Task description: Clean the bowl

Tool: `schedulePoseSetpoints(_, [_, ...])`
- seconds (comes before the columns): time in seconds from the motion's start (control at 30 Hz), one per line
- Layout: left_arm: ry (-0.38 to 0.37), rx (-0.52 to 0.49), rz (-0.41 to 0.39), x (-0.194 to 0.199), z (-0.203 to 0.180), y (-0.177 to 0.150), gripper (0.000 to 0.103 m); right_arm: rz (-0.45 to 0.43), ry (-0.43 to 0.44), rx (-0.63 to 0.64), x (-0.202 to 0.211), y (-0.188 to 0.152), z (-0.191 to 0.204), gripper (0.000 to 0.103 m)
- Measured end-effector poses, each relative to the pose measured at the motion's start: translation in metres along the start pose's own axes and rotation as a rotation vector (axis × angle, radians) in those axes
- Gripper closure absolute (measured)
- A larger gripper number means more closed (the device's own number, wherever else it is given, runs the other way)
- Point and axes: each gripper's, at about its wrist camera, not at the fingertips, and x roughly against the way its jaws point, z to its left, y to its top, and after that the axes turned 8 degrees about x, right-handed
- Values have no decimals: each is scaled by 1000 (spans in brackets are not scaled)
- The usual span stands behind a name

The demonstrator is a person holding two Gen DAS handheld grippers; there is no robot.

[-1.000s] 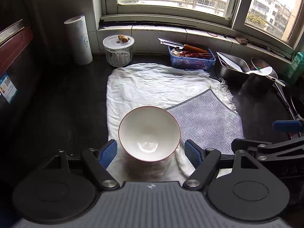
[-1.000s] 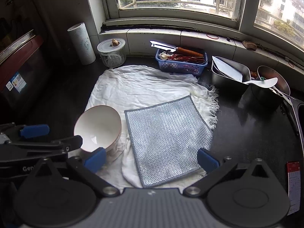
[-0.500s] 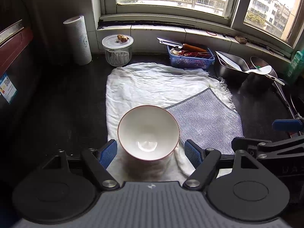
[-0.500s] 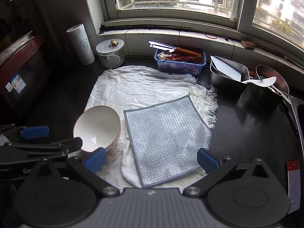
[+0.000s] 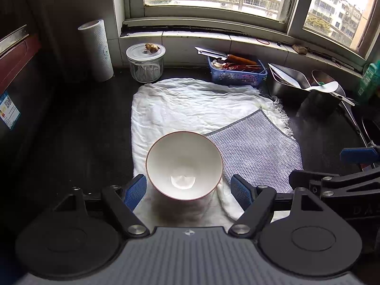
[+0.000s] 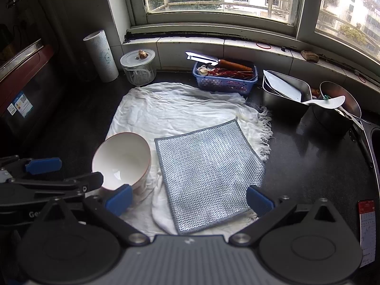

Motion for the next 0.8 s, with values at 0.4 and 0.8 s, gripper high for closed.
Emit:
schedulePoseSetpoints(0.4, [3,-1,1,0,1,0,25,-2,-1,10,0,1,1,1])
schedulePoseSetpoints(0.8, [3,-2,6,-1,1,1,25,2,-3,16,-1,3,3,1])
